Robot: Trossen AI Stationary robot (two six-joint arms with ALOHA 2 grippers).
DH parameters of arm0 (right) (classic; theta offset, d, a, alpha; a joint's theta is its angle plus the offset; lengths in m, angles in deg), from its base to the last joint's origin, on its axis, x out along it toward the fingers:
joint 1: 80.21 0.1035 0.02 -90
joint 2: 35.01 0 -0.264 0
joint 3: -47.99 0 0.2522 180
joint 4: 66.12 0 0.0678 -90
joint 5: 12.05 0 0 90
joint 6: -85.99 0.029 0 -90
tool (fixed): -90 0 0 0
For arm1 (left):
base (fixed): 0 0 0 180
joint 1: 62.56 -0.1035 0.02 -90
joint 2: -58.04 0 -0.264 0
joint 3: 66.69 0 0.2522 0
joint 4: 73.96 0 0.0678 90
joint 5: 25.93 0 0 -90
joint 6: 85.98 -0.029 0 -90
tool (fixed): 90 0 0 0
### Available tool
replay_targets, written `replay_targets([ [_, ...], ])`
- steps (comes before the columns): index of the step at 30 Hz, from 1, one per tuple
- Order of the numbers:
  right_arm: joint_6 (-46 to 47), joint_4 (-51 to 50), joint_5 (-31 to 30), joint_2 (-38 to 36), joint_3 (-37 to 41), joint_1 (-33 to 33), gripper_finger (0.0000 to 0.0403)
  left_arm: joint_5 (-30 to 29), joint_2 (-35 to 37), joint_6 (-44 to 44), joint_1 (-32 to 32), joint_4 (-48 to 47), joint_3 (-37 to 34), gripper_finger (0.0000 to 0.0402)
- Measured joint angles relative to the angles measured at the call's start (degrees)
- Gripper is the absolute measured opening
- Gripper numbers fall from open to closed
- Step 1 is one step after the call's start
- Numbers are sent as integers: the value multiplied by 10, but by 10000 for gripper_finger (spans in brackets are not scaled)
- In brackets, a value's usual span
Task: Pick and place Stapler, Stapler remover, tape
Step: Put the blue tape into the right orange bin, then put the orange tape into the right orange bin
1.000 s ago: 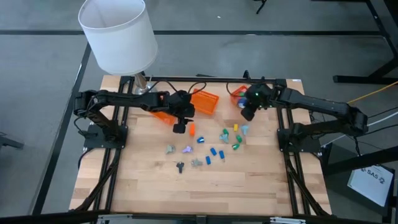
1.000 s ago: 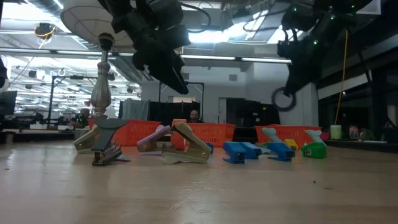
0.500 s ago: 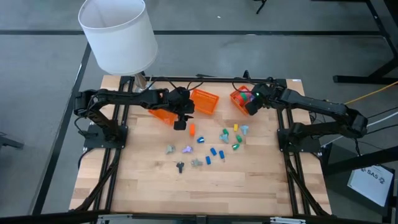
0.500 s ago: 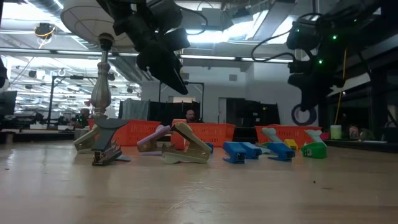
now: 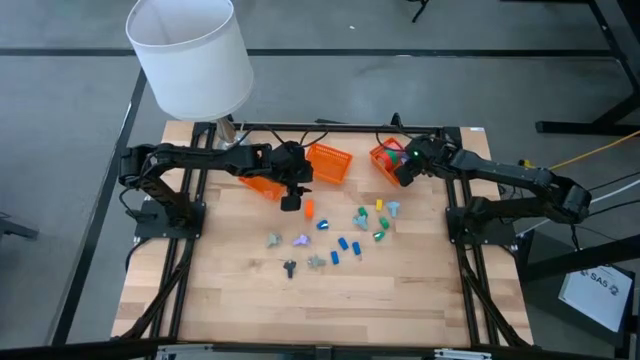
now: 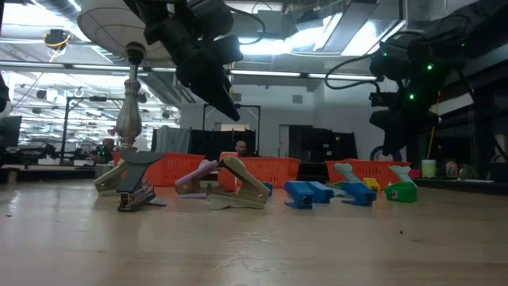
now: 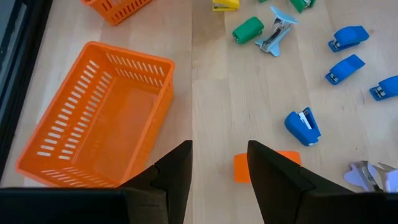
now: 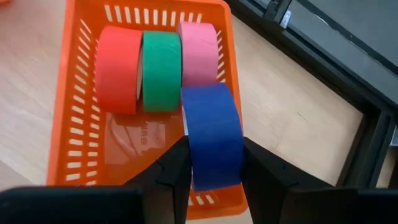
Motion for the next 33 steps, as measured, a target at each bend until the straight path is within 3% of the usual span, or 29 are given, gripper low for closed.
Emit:
replay_targets([
  [9, 1, 4, 1, 0, 13, 0, 131, 0, 0, 30, 0, -7, 0, 150],
  [24, 2, 6, 0, 0, 13, 0, 208, 0, 0, 45, 13, -11, 0, 150],
  [33, 1, 32, 0, 0, 13, 0, 213, 0, 0, 64, 19, -12, 0, 150],
])
